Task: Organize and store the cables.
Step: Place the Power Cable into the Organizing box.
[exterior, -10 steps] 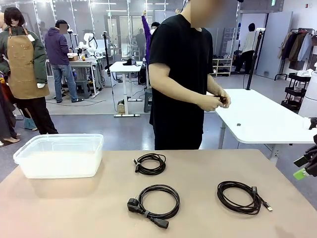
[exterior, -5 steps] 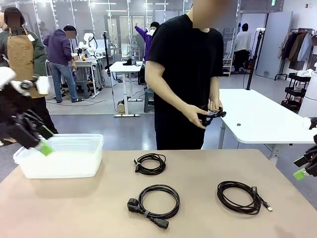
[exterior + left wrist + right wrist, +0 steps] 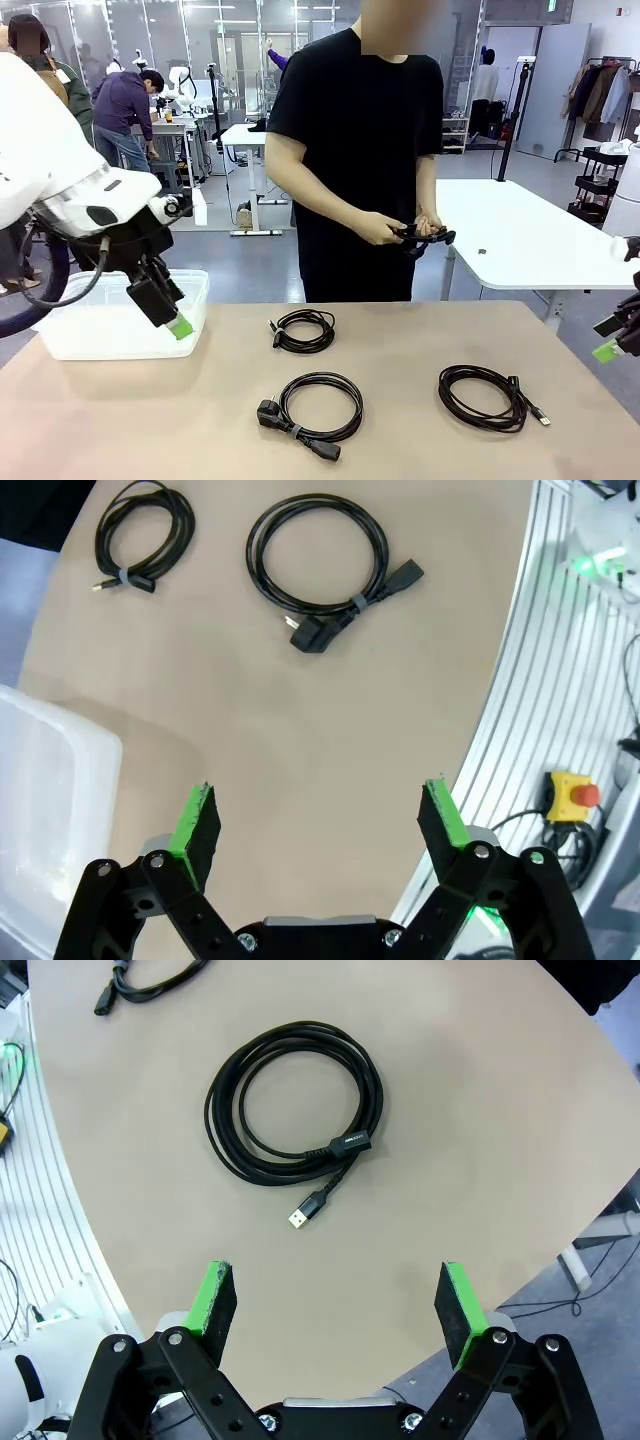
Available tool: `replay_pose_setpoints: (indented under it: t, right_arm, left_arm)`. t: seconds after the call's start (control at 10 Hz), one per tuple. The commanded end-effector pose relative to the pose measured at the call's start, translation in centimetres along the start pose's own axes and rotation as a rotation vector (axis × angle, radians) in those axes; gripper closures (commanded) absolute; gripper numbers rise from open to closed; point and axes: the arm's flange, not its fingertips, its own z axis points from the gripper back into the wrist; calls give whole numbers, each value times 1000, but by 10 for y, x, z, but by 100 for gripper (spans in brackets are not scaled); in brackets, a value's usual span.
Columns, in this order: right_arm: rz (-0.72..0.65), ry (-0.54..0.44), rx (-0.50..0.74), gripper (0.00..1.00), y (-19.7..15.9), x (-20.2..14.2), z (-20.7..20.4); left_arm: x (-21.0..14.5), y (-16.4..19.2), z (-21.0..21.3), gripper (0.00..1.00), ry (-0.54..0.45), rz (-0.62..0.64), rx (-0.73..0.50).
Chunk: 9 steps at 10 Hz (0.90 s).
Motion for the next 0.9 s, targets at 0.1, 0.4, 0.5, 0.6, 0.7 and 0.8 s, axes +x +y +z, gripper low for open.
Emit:
replay_pose_setpoints:
  t: [0.1, 0.4, 0.5, 0.6, 0.7, 0.8]
  right_arm:
    - [14, 14, 8, 0, 0, -1, 2]
    - [14, 14, 8, 0, 0, -1, 2]
    - [14, 14, 8, 0, 0, -1, 2]
    - [14, 14, 8, 0, 0, -1, 2]
    - [14, 14, 8, 0, 0, -1, 2]
    - [14, 14, 8, 0, 0, -1, 2]
  left_arm:
    - [-2, 1, 3, 0, -11, 6, -1]
    - [-2, 1, 3, 0, -11, 6, -1]
    - [-2, 1, 3, 0, -11, 6, -1]
    - [-3, 3, 2, 0, -10, 2, -8]
    - [22, -10, -7, 0, 38, 63, 28]
    - [50, -18, -18, 0, 58, 151, 38]
